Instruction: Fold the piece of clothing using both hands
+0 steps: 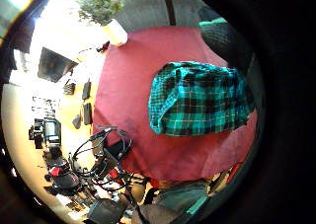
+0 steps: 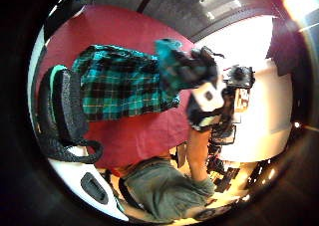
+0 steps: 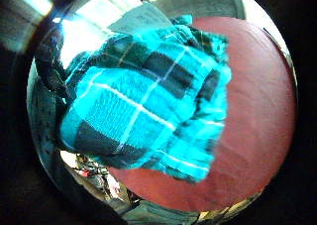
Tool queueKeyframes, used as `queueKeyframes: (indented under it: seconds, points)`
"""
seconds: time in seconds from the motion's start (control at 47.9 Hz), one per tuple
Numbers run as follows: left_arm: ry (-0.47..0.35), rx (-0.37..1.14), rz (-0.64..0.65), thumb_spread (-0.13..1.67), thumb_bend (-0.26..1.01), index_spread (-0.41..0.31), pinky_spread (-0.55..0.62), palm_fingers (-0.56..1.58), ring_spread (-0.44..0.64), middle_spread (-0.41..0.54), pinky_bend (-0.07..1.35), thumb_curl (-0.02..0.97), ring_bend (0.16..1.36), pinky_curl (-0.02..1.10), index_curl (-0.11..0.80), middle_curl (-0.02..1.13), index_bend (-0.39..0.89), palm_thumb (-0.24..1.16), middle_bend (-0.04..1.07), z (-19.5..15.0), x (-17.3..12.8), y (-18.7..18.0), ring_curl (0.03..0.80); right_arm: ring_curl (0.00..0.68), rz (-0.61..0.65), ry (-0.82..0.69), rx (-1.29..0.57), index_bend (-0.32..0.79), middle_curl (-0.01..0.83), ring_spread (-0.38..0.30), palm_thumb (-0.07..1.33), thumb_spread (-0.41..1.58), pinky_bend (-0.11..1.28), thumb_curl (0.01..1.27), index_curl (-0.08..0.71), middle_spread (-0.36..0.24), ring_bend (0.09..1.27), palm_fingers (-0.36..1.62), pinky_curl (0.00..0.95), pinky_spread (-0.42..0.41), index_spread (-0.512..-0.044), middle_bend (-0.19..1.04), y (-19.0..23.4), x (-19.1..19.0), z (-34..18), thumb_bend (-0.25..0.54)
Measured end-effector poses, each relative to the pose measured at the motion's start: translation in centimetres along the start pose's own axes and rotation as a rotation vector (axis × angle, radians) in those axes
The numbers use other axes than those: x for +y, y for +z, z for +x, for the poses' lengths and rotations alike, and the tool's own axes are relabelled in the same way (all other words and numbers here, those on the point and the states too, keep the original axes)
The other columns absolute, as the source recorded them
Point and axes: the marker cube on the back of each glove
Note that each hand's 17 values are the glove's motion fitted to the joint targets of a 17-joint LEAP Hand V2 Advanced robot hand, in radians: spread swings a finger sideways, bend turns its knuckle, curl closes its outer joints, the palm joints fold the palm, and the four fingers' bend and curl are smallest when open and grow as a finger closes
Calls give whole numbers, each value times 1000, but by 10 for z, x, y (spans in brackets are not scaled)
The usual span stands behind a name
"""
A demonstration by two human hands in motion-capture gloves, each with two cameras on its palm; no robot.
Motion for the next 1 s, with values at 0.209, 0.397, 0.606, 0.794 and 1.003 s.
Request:
queueKeyframes:
  seconds: [0.209, 0.397, 0.606, 0.794, 1.003]
  points:
    - [-60, -29, 15, 1581, 216, -103, 197, 475, 109, -44, 436, 264, 522, 357, 351, 414, 126, 431, 225, -32, 4, 8, 358, 424, -88, -218, 334, 76, 369, -262, 1102, 635, 691, 601, 216, -228, 585, 1049, 356, -310, -273, 165, 98, 20, 6, -23]
    - [-73, -16, 10, 1581, 238, -98, 195, 463, 104, -41, 424, 273, 535, 364, 333, 423, 121, 457, 220, -47, -1, 27, 358, 441, -427, -379, 351, 0, 359, -254, 999, 707, 728, 579, 168, -218, 642, 957, 372, -287, -283, 122, 138, 51, 9, -66]
    - [-112, -69, -3, 1580, 251, -92, 200, 454, 104, -33, 426, 275, 542, 373, 315, 427, 116, 464, 217, -47, 8, 26, 357, 432, -882, -434, 273, 131, 353, -143, 784, 992, 640, 495, 188, -113, 575, 617, 363, -94, -269, 178, 82, 59, 3, -43]
    - [-104, -83, 33, 1570, 254, -85, 202, 449, 106, -28, 428, 277, 546, 380, 304, 430, 120, 461, 213, -23, 14, 24, 355, 339, -871, -182, 851, 254, 371, -9, 691, 1184, 453, 439, 280, -113, 273, 423, 301, 140, -298, 213, -14, 39, 22, -24]
    - [-12, -70, 23, 1560, 246, -82, 203, 447, 106, -27, 427, 280, 550, 386, 297, 434, 121, 453, 211, 22, 17, 29, 353, 302, -390, -65, 1195, 244, 368, 66, 657, 1282, 403, 401, 327, -58, 184, 453, 285, 229, -305, 175, -114, -4, 50, -14]
